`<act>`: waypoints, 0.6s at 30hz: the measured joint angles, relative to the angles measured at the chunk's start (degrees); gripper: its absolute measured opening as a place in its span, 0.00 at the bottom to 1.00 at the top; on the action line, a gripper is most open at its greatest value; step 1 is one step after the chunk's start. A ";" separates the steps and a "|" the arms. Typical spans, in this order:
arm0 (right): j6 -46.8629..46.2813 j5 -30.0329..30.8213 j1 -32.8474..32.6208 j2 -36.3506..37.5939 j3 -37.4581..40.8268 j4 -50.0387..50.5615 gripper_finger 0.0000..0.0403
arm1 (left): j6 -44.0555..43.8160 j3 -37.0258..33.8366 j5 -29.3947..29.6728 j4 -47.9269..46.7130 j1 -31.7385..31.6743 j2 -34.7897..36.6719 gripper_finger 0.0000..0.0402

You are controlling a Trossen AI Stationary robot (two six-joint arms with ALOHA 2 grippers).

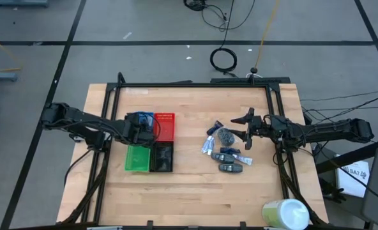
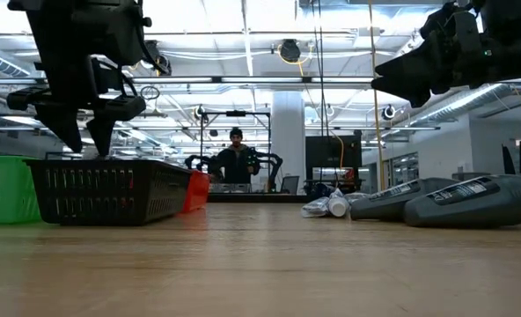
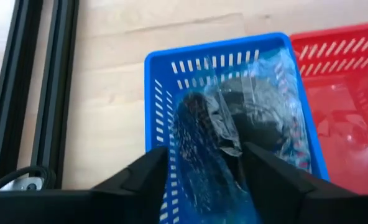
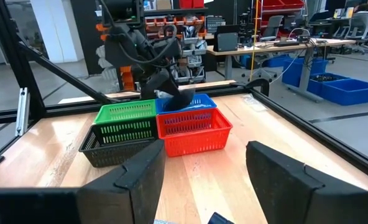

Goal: Pick & Place Travel size toiletries
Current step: Put the right black hairbrush into the blue bin, then put the black hairbrush into the blue bin

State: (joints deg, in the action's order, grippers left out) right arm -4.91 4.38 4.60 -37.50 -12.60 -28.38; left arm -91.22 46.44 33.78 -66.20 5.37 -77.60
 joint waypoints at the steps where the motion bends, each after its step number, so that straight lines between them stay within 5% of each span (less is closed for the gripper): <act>1: 0.00 0.00 0.00 0.00 0.00 -0.01 0.53 | 0.02 0.00 0.11 0.01 -0.36 0.00 0.56; 9: 0.00 0.00 0.00 0.00 0.00 -0.02 0.53 | 1.62 0.39 0.74 -0.38 -3.02 0.00 0.76; 18: 0.00 0.00 0.00 0.00 0.00 0.00 0.53 | 9.51 7.09 8.07 -1.30 -3.23 0.07 0.84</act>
State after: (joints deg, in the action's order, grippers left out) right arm -4.91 4.38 4.60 -37.50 -12.60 -28.38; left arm -81.71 53.53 41.85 -67.50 2.15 -77.54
